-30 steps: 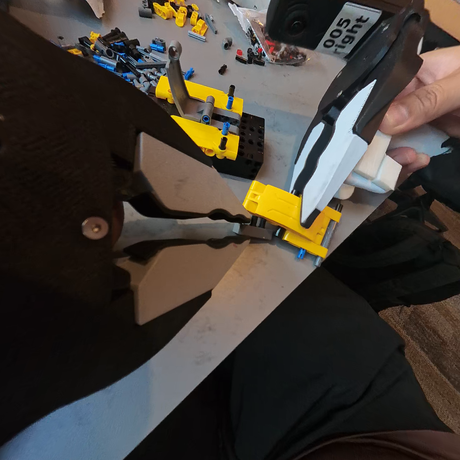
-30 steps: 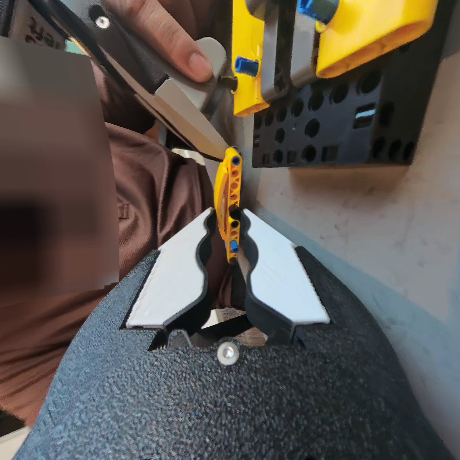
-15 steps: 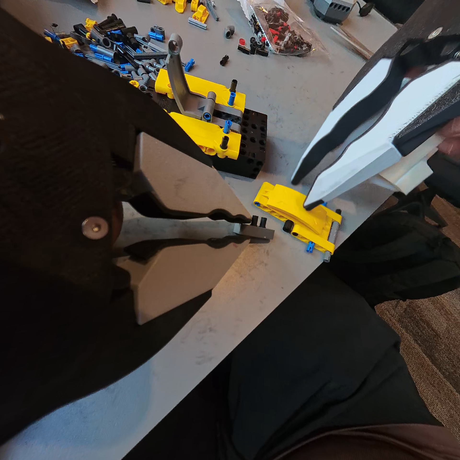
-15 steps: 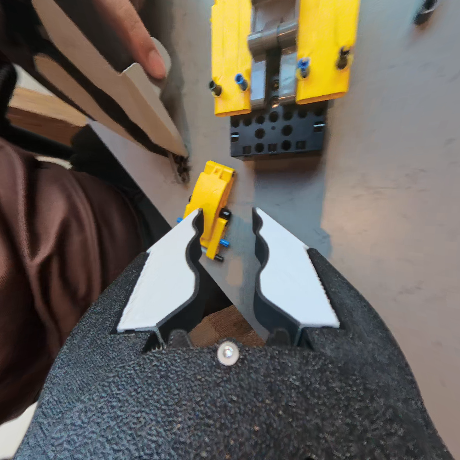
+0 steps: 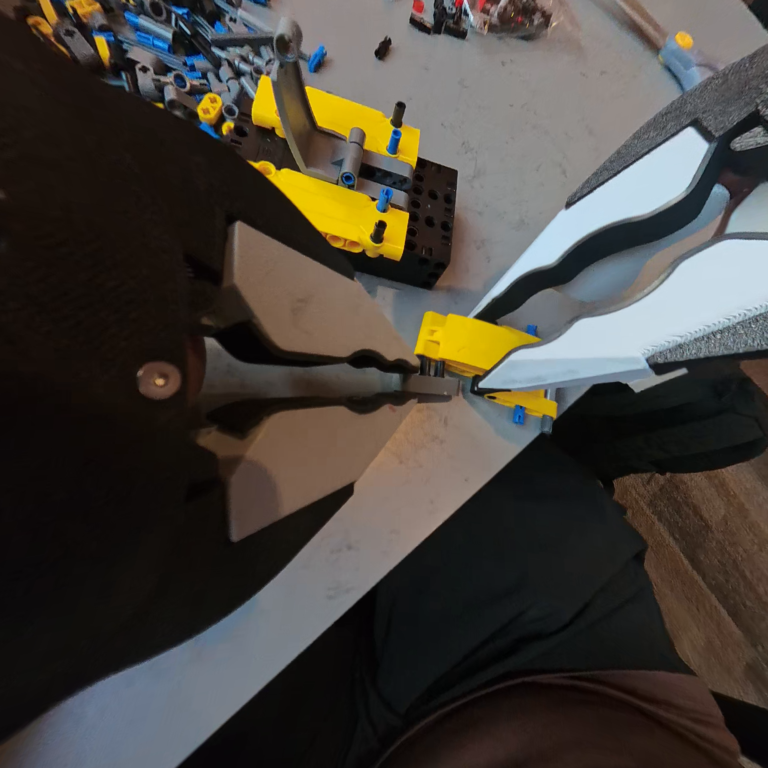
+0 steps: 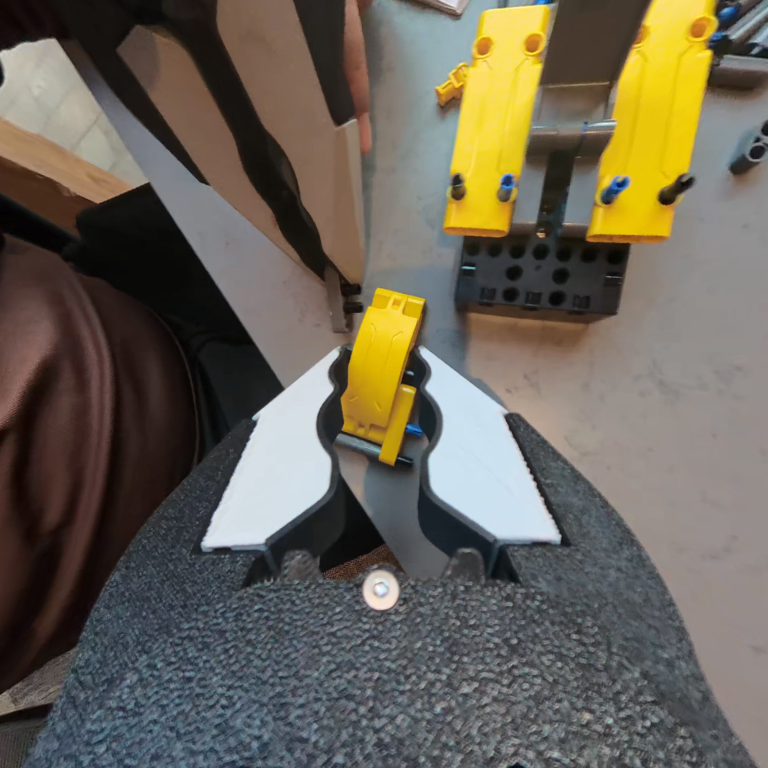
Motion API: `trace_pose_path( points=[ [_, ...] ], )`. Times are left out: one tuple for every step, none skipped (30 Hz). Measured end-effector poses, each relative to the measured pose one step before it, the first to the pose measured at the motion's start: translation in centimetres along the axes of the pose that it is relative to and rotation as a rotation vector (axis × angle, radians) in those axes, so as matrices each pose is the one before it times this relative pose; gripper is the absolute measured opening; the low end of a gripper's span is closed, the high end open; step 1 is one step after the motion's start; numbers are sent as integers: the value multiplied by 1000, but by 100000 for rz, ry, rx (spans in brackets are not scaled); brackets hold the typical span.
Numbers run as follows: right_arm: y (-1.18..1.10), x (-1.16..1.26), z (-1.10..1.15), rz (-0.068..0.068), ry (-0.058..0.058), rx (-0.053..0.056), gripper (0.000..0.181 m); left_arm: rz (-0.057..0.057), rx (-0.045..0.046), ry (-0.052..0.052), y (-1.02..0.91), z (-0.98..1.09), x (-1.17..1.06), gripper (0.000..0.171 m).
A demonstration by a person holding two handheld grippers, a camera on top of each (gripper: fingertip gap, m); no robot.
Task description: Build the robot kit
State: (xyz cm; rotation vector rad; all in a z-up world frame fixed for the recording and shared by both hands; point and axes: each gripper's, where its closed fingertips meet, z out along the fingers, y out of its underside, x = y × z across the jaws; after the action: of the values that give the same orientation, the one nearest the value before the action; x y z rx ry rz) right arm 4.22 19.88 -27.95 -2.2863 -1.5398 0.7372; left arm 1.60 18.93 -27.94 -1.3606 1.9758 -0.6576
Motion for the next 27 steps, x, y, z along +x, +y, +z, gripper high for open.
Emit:
trace_pose_path(
  points=[
    [-92, 505, -161, 188, 1825, 97, 39, -2066, 20, 1717, 13, 2, -2, 5],
    [-213, 329, -240, -865, 2248, 1066, 42, -1831, 51, 1542, 2, 0, -1, 6],
    [-346, -69, -264, -1693, 1323, 2233, 42, -1824, 28, 1401, 0, 2, 0, 5],
    [-334, -424, -181, -2130, 208, 2305, 42, -2406, -2, 1530, 9, 10, -2, 5],
    [-210, -426, -58, -2627, 982, 1590, 43, -2786, 20, 1763, -8, 15, 13, 5],
    [-92, -121, 56, -3157, 3352, 882, 42, -2578, 22, 1740, -1, 16, 9, 5],
    [-23, -137, 112, -3633, 3539, 595, 41, -1596, 10, 1232, 8, -3, -2, 5],
    [-99, -337, 147, -3353, 2152, 976, 37, -845, 24, 782, 1, 6, 4, 5],
    [-123, -437, 190, -2259, 872, 1004, 33, -579, 4, 684, 8, -5, 15, 5],
    [-34, -474, 264, -1059, -386, 162, 33, -143, 1, 631, 7, -7, 59, 5],
    [-150, -328, 231, -464, -315, 650, 35, 793, 45, 922, -7, -14, 190, 5],
    [-152, -188, 175, -233, -37, 518, 32, 1641, 90, 190, -16, 3, 181, 5],
    [-110, 3, 134, -341, 703, 81, 29, 2092, 177, -646, -33, -10, 129, 5],
    [-42, 57, 83, -883, 1083, -352, 25, 2372, 196, -1070, -32, -16, 116, 5],
    [-9, -53, 17, -1552, 605, -780, 20, 2181, 330, -1649, -51, -37, 34, 5],
    [-20, -81, -13, -1902, 842, -728, 17, 1557, 447, -1941, -70, -58, -64, 5],
    [-82, -78, -53, -1771, 1133, -342, 17, 1382, 696, -1256, -87, -79, 12, 5],
    [-134, -157, -101, -1515, 793, 82, 16, 1309, 1131, -560, -145, -112, 81, 5],
    [-104, -58, -111, -1061, 1243, 53, 16, 631, 1146, -171, -141, -116, 80, 5],
    [-59, -30, -73, -590, 1123, -68, 16, -419, 759, 6, -89, -87, 11, 5],
    [23, -19, 11, 41, 660, -201, 16, -1516, 215, 723, -52, -19, 57, 5],
    [131, 33, 92, 1178, 231, -388, 16, -1993, -554, 491, 42, 49, -13, 5],
    [185, -38, 158, 2005, -820, -98, 15, -1172, -1089, 209, 110, 131, 8, 5],
    [176, -97, 150, 2299, -1525, 613, 15, 347, -1162, 159, 116, 135, 111, 5],
    [139, -100, 92, 2422, -1445, 927, 15, 1353, -913, -602, 88, 98, 91, 5],
    [121, -77, 16, 2102, -1215, 984, 15, 1309, -674, -1203, 66, 62, 22, 5],
    [141, -62, -34, 1740, -1100, 661, 15, 413, -817, -1034, 129, 1, 24, 6]
  ],
)
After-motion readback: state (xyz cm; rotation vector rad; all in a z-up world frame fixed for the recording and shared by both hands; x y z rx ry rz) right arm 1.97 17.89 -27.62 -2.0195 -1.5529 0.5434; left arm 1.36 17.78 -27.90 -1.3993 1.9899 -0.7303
